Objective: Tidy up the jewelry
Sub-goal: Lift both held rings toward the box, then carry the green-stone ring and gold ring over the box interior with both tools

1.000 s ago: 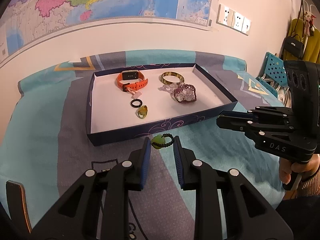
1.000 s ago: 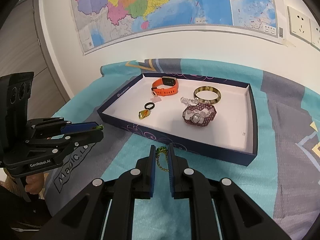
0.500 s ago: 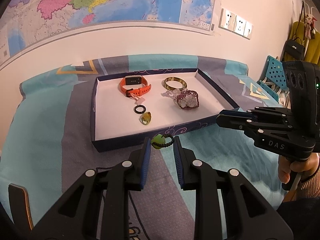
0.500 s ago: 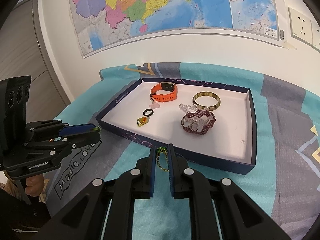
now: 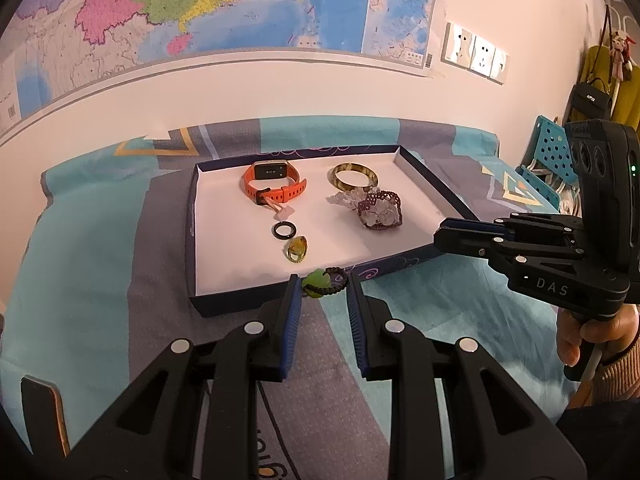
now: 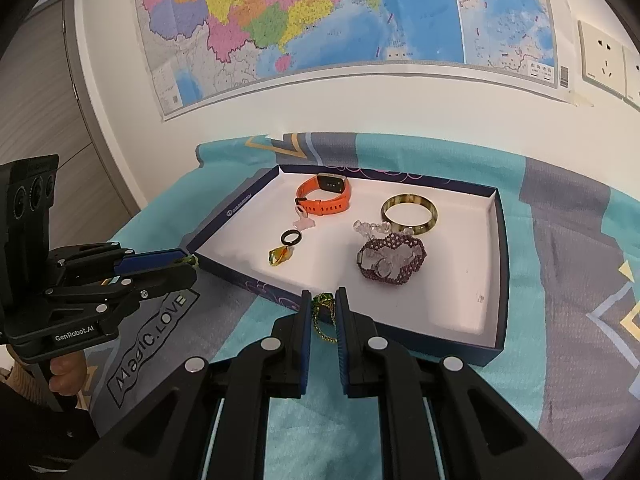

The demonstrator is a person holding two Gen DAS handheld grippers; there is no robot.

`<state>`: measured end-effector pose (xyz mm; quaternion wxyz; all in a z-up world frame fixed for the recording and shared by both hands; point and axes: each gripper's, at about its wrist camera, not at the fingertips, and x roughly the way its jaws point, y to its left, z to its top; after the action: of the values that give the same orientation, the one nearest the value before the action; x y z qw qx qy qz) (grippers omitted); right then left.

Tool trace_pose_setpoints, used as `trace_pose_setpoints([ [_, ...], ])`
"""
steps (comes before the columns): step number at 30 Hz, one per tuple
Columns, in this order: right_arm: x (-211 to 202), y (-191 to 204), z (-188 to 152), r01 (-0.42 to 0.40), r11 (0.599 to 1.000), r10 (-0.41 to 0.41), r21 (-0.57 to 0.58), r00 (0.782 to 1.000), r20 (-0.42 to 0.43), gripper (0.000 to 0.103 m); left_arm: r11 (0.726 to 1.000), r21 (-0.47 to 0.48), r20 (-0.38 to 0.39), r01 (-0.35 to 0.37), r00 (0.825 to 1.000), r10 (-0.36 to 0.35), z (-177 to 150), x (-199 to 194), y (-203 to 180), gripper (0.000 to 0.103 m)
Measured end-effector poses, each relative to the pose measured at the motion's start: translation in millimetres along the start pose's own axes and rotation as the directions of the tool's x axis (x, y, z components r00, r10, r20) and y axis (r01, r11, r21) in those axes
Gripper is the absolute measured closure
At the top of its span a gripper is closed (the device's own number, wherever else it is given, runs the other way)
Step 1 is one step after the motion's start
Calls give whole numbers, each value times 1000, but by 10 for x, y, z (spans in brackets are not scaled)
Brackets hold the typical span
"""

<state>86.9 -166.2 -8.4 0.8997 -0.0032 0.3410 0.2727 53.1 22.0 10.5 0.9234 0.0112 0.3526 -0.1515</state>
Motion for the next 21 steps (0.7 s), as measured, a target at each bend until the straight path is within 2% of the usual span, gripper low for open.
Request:
trace_pose_setpoints([
  [21,57,-36,104,16,1000,-16,-8,1000,7,93,1000,15,15,-11,1000,10,104,25,-21,80],
])
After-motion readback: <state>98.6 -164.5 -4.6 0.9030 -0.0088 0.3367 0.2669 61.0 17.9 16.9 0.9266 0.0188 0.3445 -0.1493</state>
